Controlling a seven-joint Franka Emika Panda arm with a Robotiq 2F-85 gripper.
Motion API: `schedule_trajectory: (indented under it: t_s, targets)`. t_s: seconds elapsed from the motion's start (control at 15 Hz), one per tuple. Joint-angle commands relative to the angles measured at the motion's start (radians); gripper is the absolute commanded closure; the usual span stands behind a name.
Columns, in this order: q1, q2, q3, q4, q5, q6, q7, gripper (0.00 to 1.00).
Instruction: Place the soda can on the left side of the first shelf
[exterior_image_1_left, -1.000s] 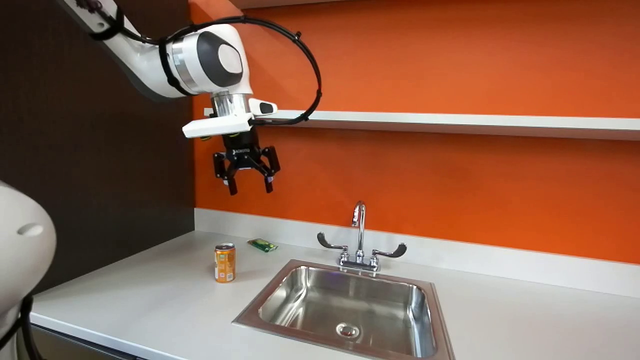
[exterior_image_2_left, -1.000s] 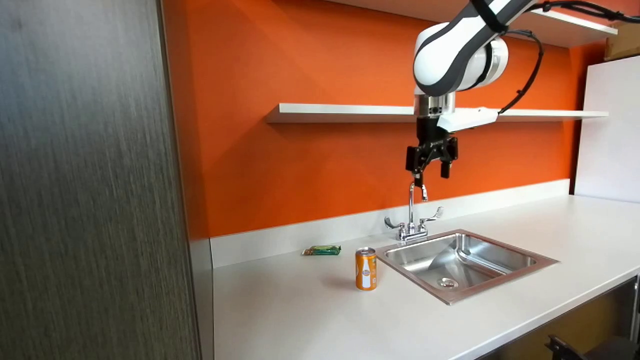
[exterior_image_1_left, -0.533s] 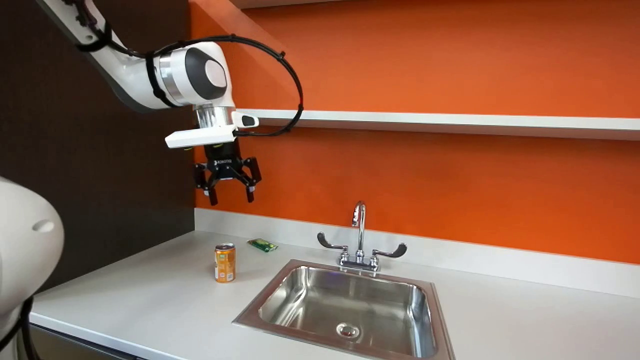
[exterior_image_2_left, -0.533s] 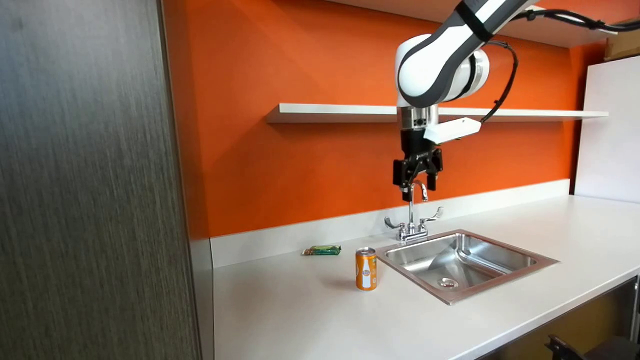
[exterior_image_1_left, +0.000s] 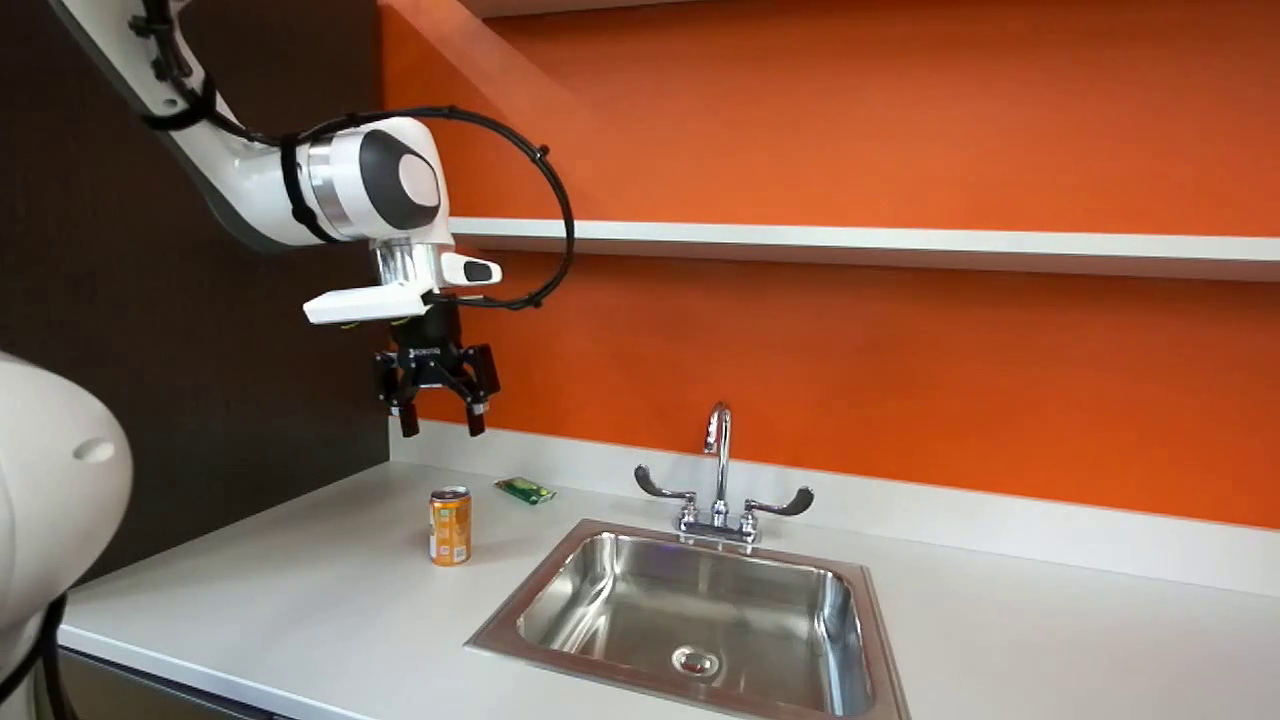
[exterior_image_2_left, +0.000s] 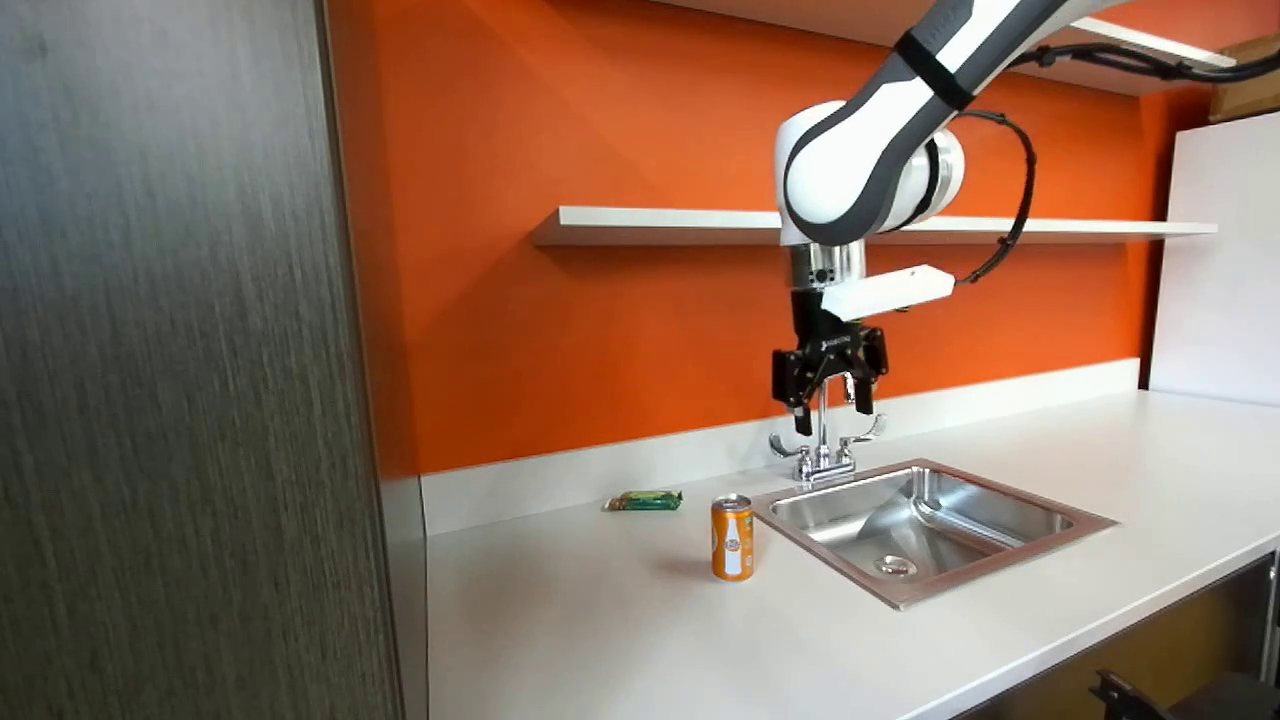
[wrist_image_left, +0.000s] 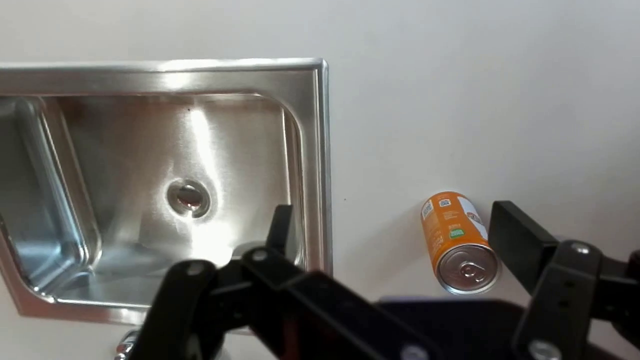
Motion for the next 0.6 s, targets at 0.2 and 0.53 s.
schedule_trajectory:
  t_s: [0.2,0.53]
  targets:
    - [0.0,0.014,0.034,-0.091,0.007,0.09,0.069,0.0]
    - [0.027,0.047,0.081,-0.118,0.009,0.128,0.09,0.0]
